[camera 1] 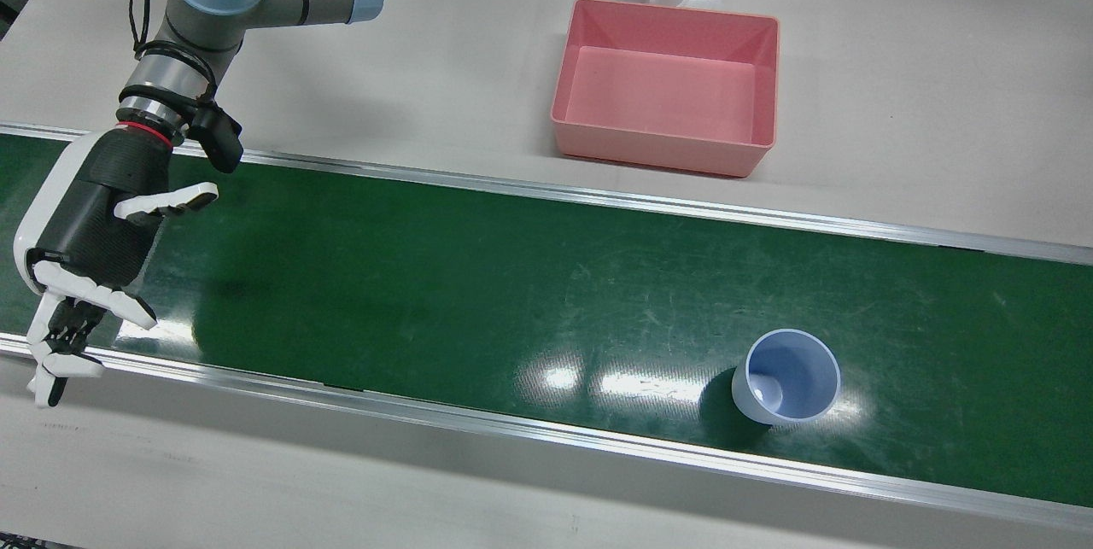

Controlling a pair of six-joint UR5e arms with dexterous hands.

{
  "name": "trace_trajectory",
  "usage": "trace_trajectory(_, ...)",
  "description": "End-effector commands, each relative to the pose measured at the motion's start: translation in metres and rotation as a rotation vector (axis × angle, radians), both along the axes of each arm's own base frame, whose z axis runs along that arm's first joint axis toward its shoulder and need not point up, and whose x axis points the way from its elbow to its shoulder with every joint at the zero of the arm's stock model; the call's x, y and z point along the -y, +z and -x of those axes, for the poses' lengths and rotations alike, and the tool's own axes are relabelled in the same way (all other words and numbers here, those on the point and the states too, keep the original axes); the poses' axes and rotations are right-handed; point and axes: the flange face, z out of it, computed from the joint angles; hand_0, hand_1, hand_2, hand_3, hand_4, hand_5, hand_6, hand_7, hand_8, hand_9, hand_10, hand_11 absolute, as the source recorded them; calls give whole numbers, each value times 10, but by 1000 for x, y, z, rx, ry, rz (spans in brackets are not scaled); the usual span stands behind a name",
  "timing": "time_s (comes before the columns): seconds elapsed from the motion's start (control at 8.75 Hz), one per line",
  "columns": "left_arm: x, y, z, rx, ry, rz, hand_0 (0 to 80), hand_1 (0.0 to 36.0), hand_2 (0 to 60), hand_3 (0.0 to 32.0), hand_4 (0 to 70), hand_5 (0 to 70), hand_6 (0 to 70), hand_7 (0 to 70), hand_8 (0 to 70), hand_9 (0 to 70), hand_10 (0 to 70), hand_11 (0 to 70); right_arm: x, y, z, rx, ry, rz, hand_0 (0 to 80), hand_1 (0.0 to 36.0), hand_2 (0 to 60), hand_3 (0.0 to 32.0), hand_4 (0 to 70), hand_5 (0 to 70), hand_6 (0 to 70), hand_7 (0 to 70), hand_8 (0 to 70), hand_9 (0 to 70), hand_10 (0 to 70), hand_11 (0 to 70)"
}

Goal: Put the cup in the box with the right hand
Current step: 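Hold the open right hand above the belt, waiting for the blue cup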

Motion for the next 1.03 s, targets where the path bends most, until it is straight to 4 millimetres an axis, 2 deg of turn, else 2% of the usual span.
trace_trajectory(0.0, 1, -1, 0, 0, 1, -2, 0, 0, 0, 0, 0, 0, 0, 0, 0, 0, 0, 0, 8, -7, 6, -3, -6, -4, 464, 15, 0, 72, 481, 3, 78, 516, 39, 148, 8, 11)
trace_trajectory(0.11, 0, 0, 0, 0, 1, 0, 0, 0, 0, 0, 0, 0, 0, 0, 0, 0, 0, 0, 8, -8, 8, -3, -15, -7, 454, 32, 1, 92, 445, 2, 78, 528, 42, 153, 3, 3)
trace_trajectory(0.23, 1, -1, 0, 0, 1, -2, 0, 0, 0, 0, 0, 0, 0, 0, 0, 0, 0, 0, 8, -8, 9, -4, -18, -6, 417, 70, 125, 116, 363, 3, 78, 537, 41, 156, 0, 0)
trace_trajectory(0.46, 0, 1, 0, 0, 1, 1, 0, 0, 0, 0, 0, 0, 0, 0, 0, 0, 0, 0, 5, -7, 15, -4, -30, -6, 417, 62, 100, 110, 358, 2, 75, 523, 41, 153, 0, 0)
trace_trajectory(0.69, 0, 0, 0, 0, -1, 0, 0, 0, 0, 0, 0, 0, 0, 0, 0, 0, 0, 0, 3, -7, 21, -6, -43, -5, 430, 38, 14, 110, 371, 2, 71, 497, 38, 146, 0, 0)
trace_trajectory(0.91, 0, 0, 0, 0, -1, 0, 0, 0, 0, 0, 0, 0, 0, 0, 0, 0, 0, 0, -3, -6, 34, -8, -72, -3, 450, 23, 0, 94, 403, 2, 70, 486, 38, 143, 0, 0)
